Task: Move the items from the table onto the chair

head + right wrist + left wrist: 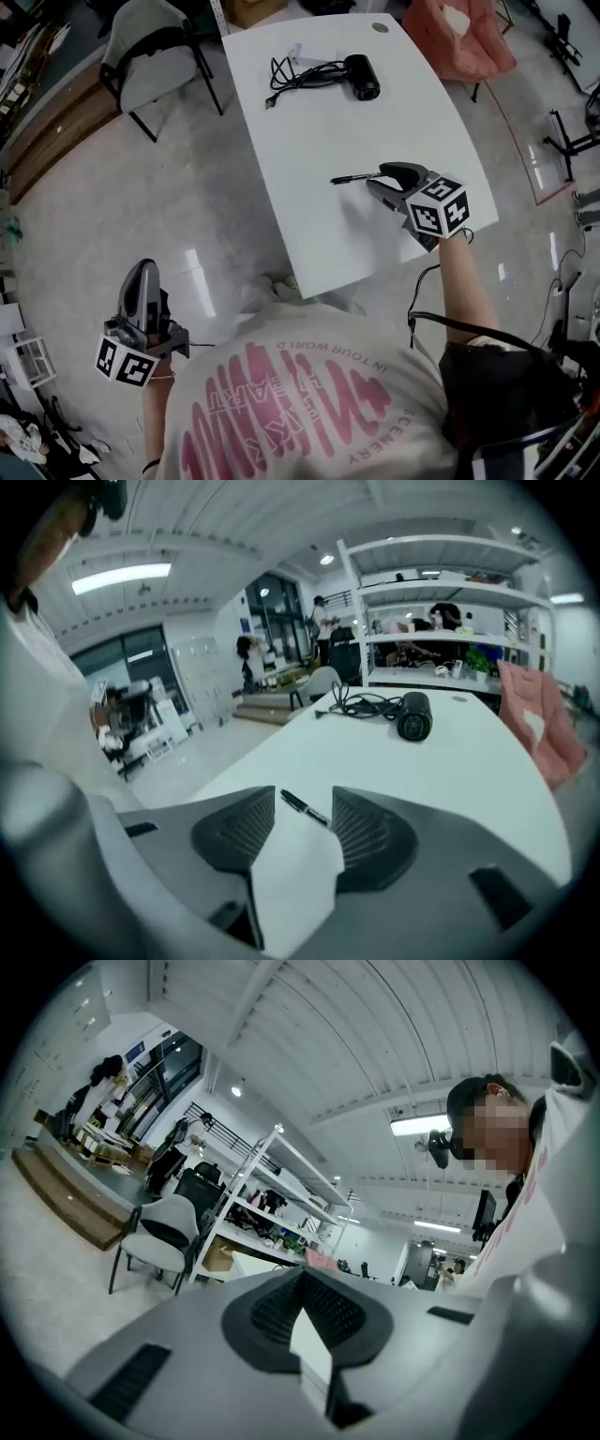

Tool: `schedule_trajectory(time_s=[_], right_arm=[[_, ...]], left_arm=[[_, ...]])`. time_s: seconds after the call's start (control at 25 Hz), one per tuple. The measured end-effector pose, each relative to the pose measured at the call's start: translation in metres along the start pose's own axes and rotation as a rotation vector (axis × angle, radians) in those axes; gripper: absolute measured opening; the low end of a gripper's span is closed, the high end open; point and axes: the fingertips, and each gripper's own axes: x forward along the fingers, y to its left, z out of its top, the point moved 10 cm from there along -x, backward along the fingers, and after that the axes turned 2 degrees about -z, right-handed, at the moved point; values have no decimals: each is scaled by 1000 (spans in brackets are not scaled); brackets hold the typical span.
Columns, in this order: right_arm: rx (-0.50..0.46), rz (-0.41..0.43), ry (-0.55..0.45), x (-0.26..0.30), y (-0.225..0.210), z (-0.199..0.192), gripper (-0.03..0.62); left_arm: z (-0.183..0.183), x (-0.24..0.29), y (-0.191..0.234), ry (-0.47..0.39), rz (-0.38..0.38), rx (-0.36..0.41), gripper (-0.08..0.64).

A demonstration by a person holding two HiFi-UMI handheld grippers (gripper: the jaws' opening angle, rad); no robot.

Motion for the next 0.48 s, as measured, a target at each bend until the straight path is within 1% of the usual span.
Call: schedule_trajectory(time_s=[0.12,0.2,0.28,0.32,0.4,0.48], right_arm=[[-199,-24,244,22,-6,0,194],[-338,-11,413,36,-8,-1,201],[-458,3,542,49,-10,-2,201],[-505,9,584,54,-10,-2,201],[-566,36,630,61,-13,-1,201],[-584,89,659,63,-16,3,201]], left_arm=[[5,12,1,35,-33,16,9],[9,20,2,48,-52,20,9],[12,24,4,56,-62,11,9],[12,24,6,61,-61,7,9],[12,21,10,71,-49,0,9],[11,17,13,79,-32,-11,9]])
